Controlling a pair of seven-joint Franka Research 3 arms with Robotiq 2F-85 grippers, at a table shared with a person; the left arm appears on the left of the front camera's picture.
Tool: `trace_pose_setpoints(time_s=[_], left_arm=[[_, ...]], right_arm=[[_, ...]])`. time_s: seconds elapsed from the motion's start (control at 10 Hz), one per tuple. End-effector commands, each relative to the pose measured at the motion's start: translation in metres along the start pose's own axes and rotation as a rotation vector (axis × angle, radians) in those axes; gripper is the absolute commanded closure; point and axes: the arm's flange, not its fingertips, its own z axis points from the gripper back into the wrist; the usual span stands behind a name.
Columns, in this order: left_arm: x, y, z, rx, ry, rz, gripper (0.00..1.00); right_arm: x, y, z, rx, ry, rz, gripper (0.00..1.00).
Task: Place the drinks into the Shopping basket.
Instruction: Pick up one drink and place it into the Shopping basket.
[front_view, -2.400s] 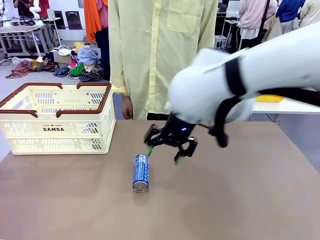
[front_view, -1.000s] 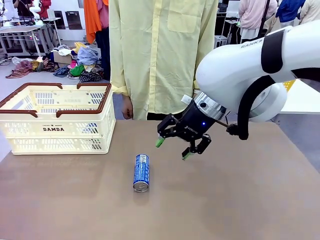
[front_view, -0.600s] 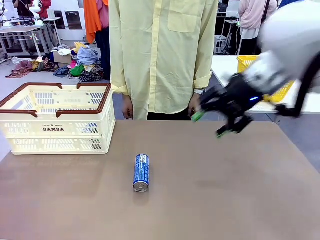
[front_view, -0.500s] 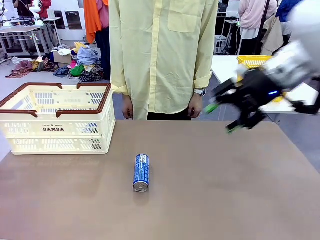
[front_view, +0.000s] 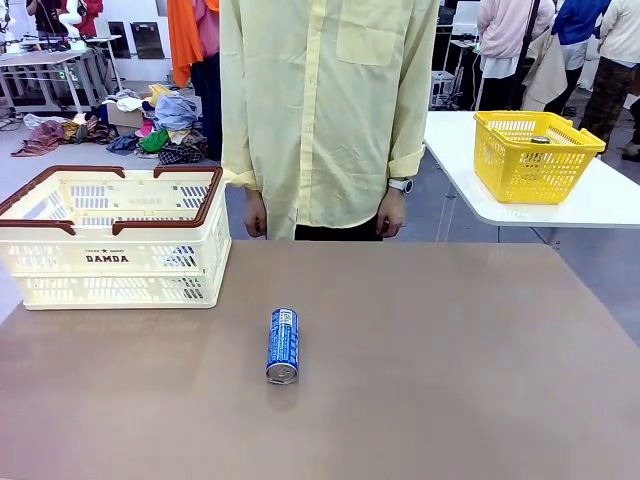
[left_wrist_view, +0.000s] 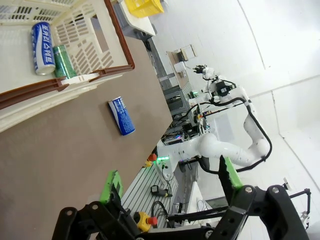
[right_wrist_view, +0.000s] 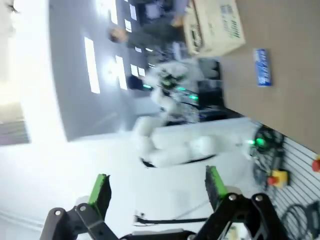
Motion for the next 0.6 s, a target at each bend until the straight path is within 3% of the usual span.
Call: trace_pose_setpoints(time_s=[0.0, 0.1, 0.2, 0.5], left_arm=[[-0.001, -0.003, -0.002, 0.002, -0.004, 0.003, 0.0], [-0.001, -0.003, -0.002, 0.002, -0.004, 0.003, 0.0], [-0.001, -0.003, -0.002, 0.002, -0.004, 0.003, 0.0], [-0.001, -0.003, -0.002, 0.002, -0.004, 0.003, 0.0]], right_arm=[[0.045, -0.039, -0.028, 0.073, -0.026, -0.009, 0.0], [0.055, -0.07, -0.065, -0.058, 0.017, 0.02, 0.0], [0.019, -0.025, 0.004, 0.065, -0.033, -0.031, 0.0], [0.019, -0.025, 0.004, 0.065, -0.033, -0.031, 0.0]])
